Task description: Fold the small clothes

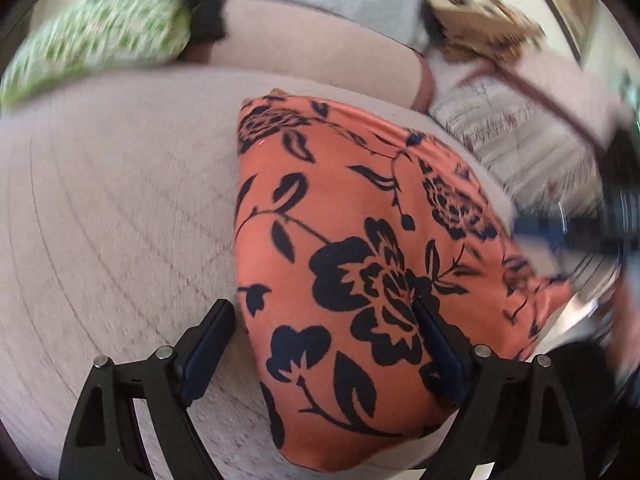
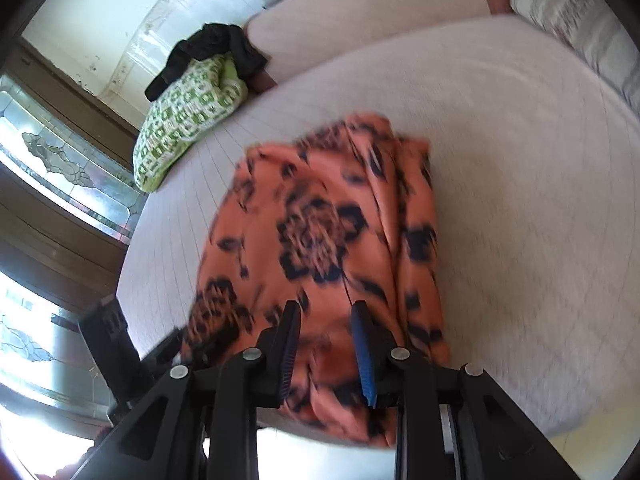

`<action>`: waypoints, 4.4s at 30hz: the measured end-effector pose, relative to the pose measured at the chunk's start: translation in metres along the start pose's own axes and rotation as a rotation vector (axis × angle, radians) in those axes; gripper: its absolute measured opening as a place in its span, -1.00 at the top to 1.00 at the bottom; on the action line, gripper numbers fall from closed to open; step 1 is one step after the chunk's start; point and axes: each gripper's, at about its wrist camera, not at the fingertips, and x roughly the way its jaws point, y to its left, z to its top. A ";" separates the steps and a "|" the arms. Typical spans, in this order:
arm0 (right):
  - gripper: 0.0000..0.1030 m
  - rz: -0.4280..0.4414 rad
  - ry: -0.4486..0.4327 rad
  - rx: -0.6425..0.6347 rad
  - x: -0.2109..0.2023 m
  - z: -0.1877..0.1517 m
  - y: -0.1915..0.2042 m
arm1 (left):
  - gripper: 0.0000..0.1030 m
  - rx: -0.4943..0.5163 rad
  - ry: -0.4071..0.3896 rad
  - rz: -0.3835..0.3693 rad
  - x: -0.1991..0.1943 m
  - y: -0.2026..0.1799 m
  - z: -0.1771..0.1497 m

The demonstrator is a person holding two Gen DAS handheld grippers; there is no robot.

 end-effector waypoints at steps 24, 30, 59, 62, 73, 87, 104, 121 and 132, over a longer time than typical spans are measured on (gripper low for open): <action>0.37 0.009 0.151 -0.086 0.134 0.133 0.090 | -0.77 0.215 -0.100 0.132 -0.010 -0.030 -0.009; 0.40 -0.022 0.241 -0.058 0.195 0.135 0.080 | -0.77 0.226 -0.109 0.131 -0.012 -0.030 -0.010; 0.39 -0.085 0.137 -0.010 0.051 0.022 0.015 | -0.78 0.016 -0.138 0.296 -0.019 0.016 0.018; 0.39 -0.110 0.079 -0.032 0.050 0.045 0.023 | -0.80 0.010 -0.132 0.291 -0.018 0.017 0.019; 0.39 -0.180 0.060 0.114 0.123 0.107 -0.013 | -0.85 0.000 -0.123 0.284 -0.014 0.019 0.020; 0.39 -0.188 0.036 -0.031 0.058 0.059 0.025 | -0.90 -0.039 -0.121 0.287 -0.013 0.024 0.016; 0.22 -0.121 -0.021 -0.087 0.062 0.003 0.013 | -0.95 0.055 0.009 0.368 -0.006 0.015 0.026; 0.40 0.070 -0.031 0.071 0.053 0.017 -0.018 | -0.98 0.160 0.180 0.472 0.051 -0.020 0.070; 0.36 0.148 -0.052 0.130 0.044 0.019 -0.031 | -0.97 0.158 0.096 0.457 0.001 -0.035 0.049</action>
